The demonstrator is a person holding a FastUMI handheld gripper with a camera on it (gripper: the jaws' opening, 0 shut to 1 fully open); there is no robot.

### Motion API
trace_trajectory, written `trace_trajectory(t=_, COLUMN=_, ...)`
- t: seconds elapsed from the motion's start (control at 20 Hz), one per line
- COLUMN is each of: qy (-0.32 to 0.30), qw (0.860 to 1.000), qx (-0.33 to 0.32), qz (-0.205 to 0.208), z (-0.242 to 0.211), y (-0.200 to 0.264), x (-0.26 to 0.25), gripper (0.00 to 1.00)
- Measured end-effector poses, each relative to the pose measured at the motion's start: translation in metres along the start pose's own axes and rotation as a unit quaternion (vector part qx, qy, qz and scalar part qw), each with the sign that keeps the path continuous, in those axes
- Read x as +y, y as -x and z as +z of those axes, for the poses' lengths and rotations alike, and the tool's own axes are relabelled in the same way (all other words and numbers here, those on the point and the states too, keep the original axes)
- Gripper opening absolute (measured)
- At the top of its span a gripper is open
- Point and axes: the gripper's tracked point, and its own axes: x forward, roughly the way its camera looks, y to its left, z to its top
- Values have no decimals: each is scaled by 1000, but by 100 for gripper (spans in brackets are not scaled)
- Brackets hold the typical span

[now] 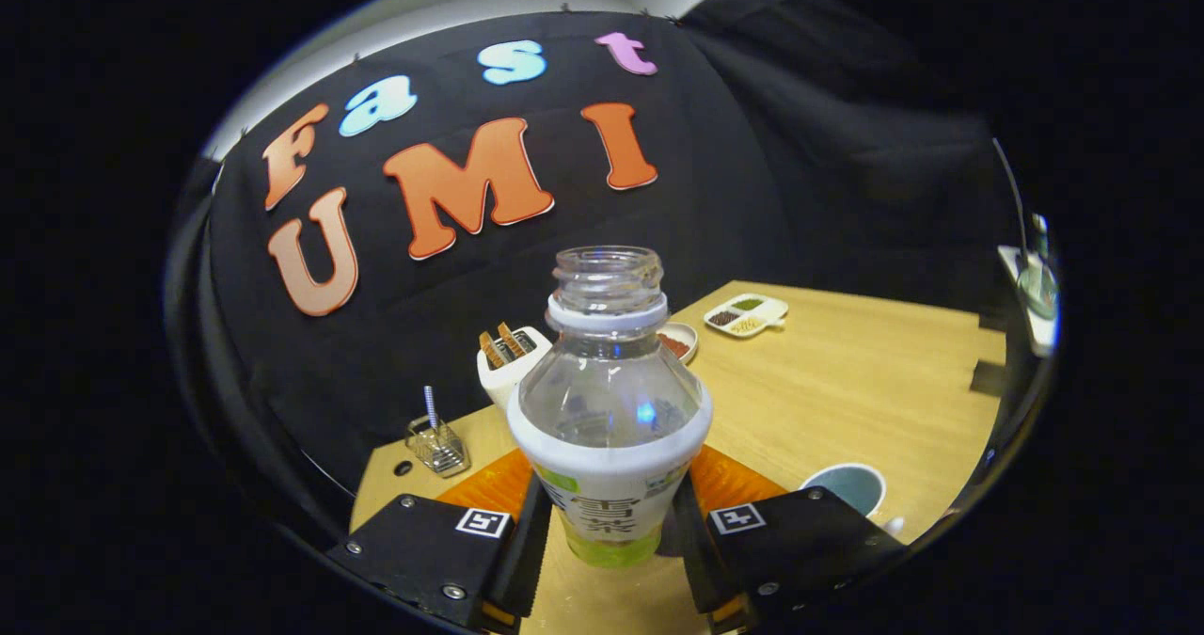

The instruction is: Take the bottle from table, then pour the juice into the cup, finally place the bottle on the coaster

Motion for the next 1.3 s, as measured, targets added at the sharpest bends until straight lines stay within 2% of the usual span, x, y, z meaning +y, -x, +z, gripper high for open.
trace_trajectory(t=0.15, qy=71, qw=997, qx=-11, qz=-24, z=-1, y=-7, x=1, gripper=63)
trace_trajectory(t=0.4, qy=111, qw=993, qx=1, qz=-40, z=-26, y=-29, x=-1, gripper=63)
trace_trajectory(t=0.75, qy=91, qw=994, qx=20, qz=-48, z=-56, y=-54, x=-12, gripper=63)
trace_trajectory(t=0.95, qy=109, qw=992, qx=40, qz=-59, z=-77, y=-61, x=-18, gripper=63)
trace_trajectory(t=1.3, qy=110, qw=991, qx=40, qz=-70, z=-79, y=-60, x=-23, gripper=65)
